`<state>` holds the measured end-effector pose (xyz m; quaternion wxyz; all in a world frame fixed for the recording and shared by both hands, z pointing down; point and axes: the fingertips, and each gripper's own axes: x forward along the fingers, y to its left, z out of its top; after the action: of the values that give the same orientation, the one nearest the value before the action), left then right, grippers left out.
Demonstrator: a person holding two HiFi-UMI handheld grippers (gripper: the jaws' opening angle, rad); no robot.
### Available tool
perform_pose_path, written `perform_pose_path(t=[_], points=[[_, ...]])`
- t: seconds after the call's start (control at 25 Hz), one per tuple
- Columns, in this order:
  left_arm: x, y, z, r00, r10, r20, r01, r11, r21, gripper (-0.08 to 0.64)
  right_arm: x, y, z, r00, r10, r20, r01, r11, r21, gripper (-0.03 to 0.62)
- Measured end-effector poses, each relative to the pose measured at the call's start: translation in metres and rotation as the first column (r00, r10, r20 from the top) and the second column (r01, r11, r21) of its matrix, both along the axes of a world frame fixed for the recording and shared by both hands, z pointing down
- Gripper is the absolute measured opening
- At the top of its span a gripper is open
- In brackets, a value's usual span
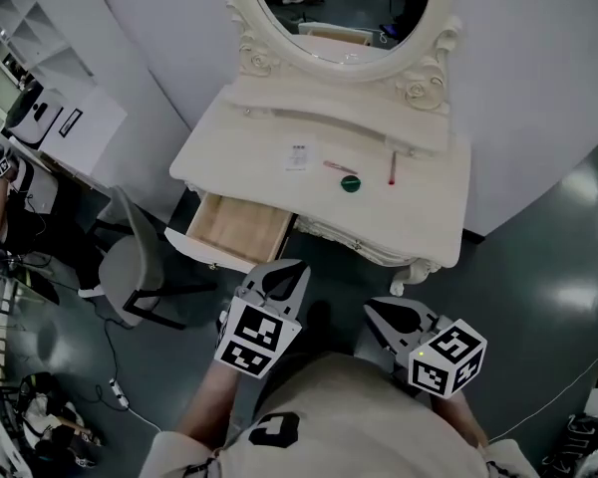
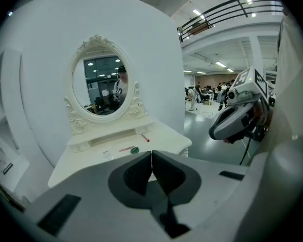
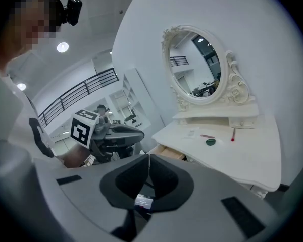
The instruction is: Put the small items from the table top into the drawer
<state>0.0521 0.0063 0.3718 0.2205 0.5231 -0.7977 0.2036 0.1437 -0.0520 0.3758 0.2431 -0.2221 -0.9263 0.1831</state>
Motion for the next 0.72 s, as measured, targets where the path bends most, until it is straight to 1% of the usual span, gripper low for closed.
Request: perform_pose_path(t=[0.12, 0.32, 0.4, 0.52, 0.72], points=[[-0.014, -0.002, 0.002, 1.0, 0.003, -0.008, -0.003, 1.0, 0.018, 0.057, -0.013, -0.004, 0.0, 1.0, 0.017, -0.017, -0.016, 1.0, 0.015, 0.028], [-0.042, 0.005, 0.007, 0.999, -0.021, -0.024, 0.022, 0.999, 0.033, 0.057, -0.034, 0.008, 0.0, 0.999, -0.026, -0.042, 0.029, 0.998, 0.054, 0.028], [-0.056, 0.01, 0.014, 0.998, -0.053, -0.029, 0.054, 0.998, 0.026, 0.057, -0.041, 0.009, 0.003, 0.998, -0.033, -0.054, 0.036, 0.997, 0.067, 0.028], [-0.08, 0.019, 0.029, 0.992, -0.122, -0.01, 0.122, 0.992, -0.009, 0.057, -0.051, 0.008, 0.007, 0.997, -0.024, -0.073, 0.029, 0.997, 0.067, 0.028], [-0.107, 0.029, 0.045, 0.986, -0.168, -0.023, 0.167, 0.986, -0.026, 0.057, -0.069, 0.012, 0.011, 0.995, -0.031, -0.099, 0.037, 0.997, 0.065, 0.028]])
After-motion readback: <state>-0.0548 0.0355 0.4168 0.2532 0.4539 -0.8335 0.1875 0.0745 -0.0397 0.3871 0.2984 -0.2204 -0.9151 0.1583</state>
